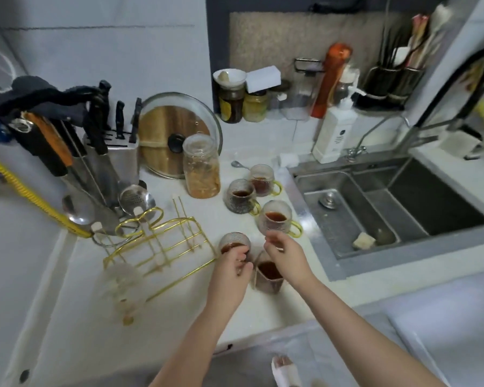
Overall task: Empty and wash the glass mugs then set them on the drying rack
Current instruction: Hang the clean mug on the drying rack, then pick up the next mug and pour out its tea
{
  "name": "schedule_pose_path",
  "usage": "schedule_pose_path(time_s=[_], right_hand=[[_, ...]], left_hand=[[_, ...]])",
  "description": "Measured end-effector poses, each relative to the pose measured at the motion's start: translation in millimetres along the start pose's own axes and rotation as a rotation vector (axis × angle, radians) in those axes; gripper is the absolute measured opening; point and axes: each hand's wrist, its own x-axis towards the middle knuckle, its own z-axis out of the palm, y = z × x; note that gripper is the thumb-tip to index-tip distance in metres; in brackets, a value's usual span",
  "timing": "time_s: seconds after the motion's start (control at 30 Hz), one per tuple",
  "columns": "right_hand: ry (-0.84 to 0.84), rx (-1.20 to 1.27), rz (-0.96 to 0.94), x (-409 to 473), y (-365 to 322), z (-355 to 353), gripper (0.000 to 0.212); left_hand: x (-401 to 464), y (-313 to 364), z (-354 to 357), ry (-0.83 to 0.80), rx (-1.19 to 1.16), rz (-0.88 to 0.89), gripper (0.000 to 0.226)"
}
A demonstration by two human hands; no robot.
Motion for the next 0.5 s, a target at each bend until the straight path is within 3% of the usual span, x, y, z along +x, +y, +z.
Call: schedule_pose_path(time_s=[0.07,0.13,0.2,0.27,0.37,0.5], right_hand=[[0.016,-0.011,0.027,-0.7,9.9,-17.1,0.032],[-0.044,0.004,0.077,-4.7,21.4,-32.9,0.050],[-0.205,-0.015,0.126,-11.1,34.1,-47.0,0.075],[-0.385,-0.040,0.159,-17.3,44.0,-55.1,0.086],[-0.505,-0.024,0.155,-22.9,51.9,-51.1,0.089],[-0.444,-0.071,0.070,-17.4,61.4,-40.7,0.086]], left_hand=[[1.0,1.7,13.5,-0.062,0.042,-0.034,0.033],[0.5,0.9,23.0,-0.135,0.083,-0.062,0.034],[1.0,-2.8,30.7,-0.192,0.139,-0.064,0.032],[3.6,-7.8,38.2,-0.200,0.136,-0.082,0.036],[1.2,-0.9,42.3,-0.181,0.089,-0.140,0.041],[-6.1,7.4,49.5,-0.213,-0.005,-0.171,0.048]])
